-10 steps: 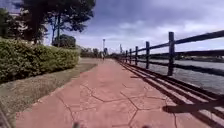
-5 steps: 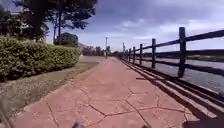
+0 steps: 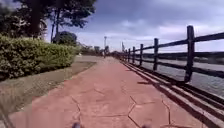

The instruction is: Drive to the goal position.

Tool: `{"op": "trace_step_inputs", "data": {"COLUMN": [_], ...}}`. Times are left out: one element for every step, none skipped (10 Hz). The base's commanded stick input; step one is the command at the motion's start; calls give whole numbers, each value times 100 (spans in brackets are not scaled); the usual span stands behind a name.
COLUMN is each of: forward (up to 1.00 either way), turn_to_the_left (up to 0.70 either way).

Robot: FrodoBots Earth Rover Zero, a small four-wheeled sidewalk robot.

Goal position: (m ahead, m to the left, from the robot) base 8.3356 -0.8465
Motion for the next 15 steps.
{"op": "trace_step_inputs", "data": {"forward": [70, 70, 70, 70, 70, 70, 70, 70, 70, 70, 70, 70, 70, 70, 70], "turn_to_the_left": [19, 35, 35, 35, 35, 20, 0, 0, 0, 0, 0, 0, 0, 0, 0]}}
